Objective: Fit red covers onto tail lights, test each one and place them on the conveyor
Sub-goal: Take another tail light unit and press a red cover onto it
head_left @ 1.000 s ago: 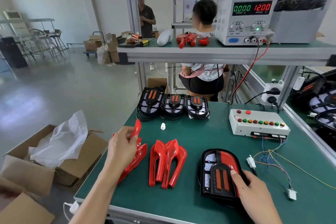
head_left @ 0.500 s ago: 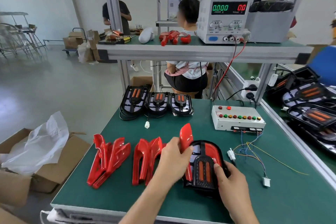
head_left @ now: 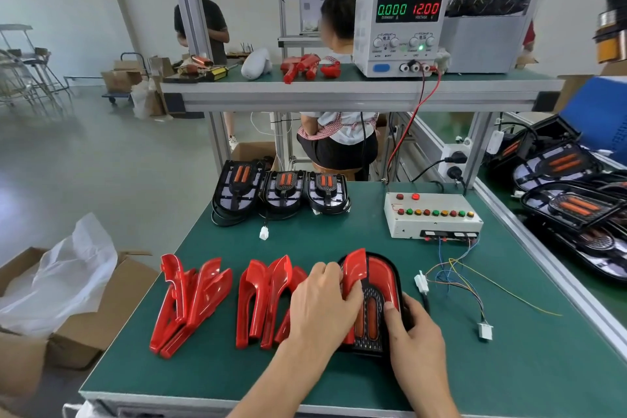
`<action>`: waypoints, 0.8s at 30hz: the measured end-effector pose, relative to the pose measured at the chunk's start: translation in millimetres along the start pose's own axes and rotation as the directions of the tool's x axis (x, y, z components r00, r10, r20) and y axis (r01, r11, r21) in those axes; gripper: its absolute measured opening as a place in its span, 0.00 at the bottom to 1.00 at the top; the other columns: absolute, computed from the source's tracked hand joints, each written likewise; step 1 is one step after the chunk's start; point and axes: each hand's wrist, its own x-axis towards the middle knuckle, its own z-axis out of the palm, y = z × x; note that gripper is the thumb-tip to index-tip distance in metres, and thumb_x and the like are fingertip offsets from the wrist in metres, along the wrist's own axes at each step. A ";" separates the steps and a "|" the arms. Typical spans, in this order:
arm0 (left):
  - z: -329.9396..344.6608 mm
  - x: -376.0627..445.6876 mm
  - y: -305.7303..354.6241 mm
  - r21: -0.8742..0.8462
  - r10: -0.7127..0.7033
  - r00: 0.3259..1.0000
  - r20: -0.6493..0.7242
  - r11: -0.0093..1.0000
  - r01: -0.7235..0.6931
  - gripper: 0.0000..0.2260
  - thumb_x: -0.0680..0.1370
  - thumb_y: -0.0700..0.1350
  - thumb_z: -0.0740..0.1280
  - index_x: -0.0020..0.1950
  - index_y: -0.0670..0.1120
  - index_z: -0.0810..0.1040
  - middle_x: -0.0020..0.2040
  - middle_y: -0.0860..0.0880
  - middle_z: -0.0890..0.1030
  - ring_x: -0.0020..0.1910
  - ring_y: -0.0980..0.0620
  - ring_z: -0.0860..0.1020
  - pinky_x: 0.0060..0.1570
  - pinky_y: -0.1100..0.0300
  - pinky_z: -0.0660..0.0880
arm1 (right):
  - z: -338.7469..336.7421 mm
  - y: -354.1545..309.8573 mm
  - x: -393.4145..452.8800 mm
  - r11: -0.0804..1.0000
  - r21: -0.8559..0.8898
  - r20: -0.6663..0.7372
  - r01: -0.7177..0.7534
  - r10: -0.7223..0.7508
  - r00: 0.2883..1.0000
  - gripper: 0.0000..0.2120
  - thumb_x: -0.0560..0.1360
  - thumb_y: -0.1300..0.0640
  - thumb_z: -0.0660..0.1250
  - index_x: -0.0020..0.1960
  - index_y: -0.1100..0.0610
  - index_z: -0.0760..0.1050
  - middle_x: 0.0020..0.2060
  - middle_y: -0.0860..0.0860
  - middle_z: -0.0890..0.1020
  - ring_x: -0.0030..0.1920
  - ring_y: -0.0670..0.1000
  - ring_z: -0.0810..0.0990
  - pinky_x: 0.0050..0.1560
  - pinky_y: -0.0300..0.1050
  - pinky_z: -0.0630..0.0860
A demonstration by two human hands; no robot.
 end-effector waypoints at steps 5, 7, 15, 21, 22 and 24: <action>-3.6 5.8 -7.3 -0.063 -0.033 0.999 0.013 0.997 0.034 0.13 0.77 0.57 0.68 0.40 0.49 0.76 0.36 0.53 0.77 0.37 0.54 0.76 0.41 0.55 0.75 | -0.7 1.1 2.0 1.000 0.016 0.011 0.002 -0.002 1.000 0.13 0.79 0.48 0.68 0.62 0.46 0.80 0.44 0.41 0.86 0.48 0.44 0.84 0.56 0.51 0.80; -8.4 10.4 -8.6 -0.089 -0.055 0.998 -0.009 0.995 0.054 0.12 0.76 0.56 0.70 0.39 0.50 0.76 0.34 0.53 0.77 0.36 0.56 0.76 0.39 0.57 0.74 | -0.8 1.0 1.7 1.000 0.031 0.010 -0.001 0.001 1.000 0.12 0.79 0.48 0.67 0.61 0.46 0.81 0.43 0.40 0.86 0.46 0.43 0.85 0.56 0.52 0.80; -2.3 2.8 -5.8 -0.043 -0.043 0.999 -0.016 0.998 0.043 0.15 0.78 0.57 0.67 0.39 0.50 0.70 0.37 0.54 0.74 0.35 0.55 0.74 0.34 0.62 0.69 | -0.6 -2.6 -0.5 0.999 0.053 0.005 -0.007 0.007 1.000 0.07 0.79 0.48 0.67 0.55 0.39 0.79 0.40 0.32 0.84 0.42 0.33 0.81 0.44 0.37 0.75; 1.2 1.2 -3.9 -0.001 -0.040 0.999 -0.001 0.999 0.040 0.15 0.78 0.57 0.66 0.39 0.52 0.66 0.39 0.55 0.74 0.33 0.55 0.72 0.32 0.63 0.65 | -2.1 -3.3 -1.1 0.999 0.043 0.005 -0.006 0.006 1.000 0.06 0.79 0.47 0.67 0.54 0.37 0.77 0.39 0.33 0.84 0.42 0.33 0.80 0.41 0.33 0.72; 1.1 1.9 -4.9 0.002 -0.041 0.999 -0.001 0.999 0.041 0.14 0.78 0.57 0.66 0.39 0.52 0.67 0.39 0.55 0.73 0.33 0.56 0.71 0.32 0.64 0.65 | -1.6 -3.7 -1.4 0.999 0.036 0.013 -0.006 0.005 1.000 0.06 0.79 0.47 0.66 0.54 0.36 0.76 0.39 0.30 0.83 0.42 0.32 0.80 0.41 0.34 0.72; 0.7 3.7 -7.1 0.013 -0.041 0.999 0.000 0.999 0.041 0.14 0.78 0.58 0.66 0.40 0.52 0.67 0.39 0.55 0.73 0.33 0.56 0.71 0.32 0.65 0.66 | -0.9 -4.1 -1.6 1.000 0.029 0.025 -0.006 0.006 1.000 0.06 0.79 0.46 0.66 0.52 0.34 0.76 0.40 0.28 0.82 0.43 0.33 0.81 0.43 0.36 0.73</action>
